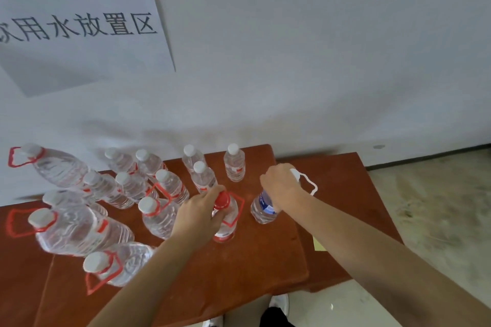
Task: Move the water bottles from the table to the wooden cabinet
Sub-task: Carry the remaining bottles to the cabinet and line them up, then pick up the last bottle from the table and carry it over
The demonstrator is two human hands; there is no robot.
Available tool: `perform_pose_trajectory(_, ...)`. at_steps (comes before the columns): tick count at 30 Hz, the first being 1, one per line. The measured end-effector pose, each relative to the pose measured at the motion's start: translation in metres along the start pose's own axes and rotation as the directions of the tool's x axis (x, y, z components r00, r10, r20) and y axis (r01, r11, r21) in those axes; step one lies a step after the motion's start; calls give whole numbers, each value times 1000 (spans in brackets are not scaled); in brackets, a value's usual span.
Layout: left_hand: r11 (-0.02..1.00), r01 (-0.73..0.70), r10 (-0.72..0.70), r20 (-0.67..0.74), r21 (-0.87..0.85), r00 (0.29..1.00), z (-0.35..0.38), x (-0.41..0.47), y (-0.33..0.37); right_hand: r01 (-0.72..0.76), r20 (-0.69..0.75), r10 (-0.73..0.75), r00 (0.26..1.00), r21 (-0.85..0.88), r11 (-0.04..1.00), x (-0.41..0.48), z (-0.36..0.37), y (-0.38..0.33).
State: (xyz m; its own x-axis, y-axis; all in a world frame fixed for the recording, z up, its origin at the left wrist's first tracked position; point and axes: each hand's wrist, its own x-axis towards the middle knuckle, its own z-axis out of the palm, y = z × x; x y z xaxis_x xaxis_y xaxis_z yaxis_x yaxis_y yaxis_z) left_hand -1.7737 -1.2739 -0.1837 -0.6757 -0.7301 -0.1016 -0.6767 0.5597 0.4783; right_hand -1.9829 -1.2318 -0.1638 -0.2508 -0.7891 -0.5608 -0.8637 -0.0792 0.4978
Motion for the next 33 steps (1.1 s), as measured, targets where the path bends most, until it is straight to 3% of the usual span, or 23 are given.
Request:
perform_pose_trajectory(3,999,-11,10,-12,-46,1000,3,6,2,10,-146,7,989,117,993,-4,11,5)
perform_pose_trajectory(6,998,-14,11,-53,-57,999,9,6,3,16,-270,124,955,461,887,-11,25,21)
perform_pose_trajectory(9,995,9,-15,-58,-95,998,13,2,-2,76,-269,294,917,842,534,-16,41,24)
perform_pose_trajectory(11,992,27,-36,-65,-124,997,13,-1,-7,121,-208,326,922,956,268,-16,55,9)
perform_pose_trajectory(13,988,54,-62,-54,-145,997,13,-4,-12,109,-151,321,935,983,144,-17,70,-8)
perform_pose_trajectory(16,989,73,-76,-16,-132,997,13,-12,-16,79,-144,318,937,975,208,-24,77,-9)
perform_pose_trajectory(21,998,56,-55,29,-32,998,12,-24,-5,55,-211,236,949,844,533,-50,64,14)
perform_pose_trajectory(24,997,80,-80,21,3,997,5,-27,2,77,-291,242,926,771,632,-59,60,20)
perform_pose_trajectory(29,986,166,-162,-157,9,974,-8,-81,3,190,-576,276,769,619,762,-48,44,11)
perform_pose_trajectory(33,934,356,-325,-351,27,878,-23,-161,-10,373,-735,165,658,509,776,-47,-1,-31)
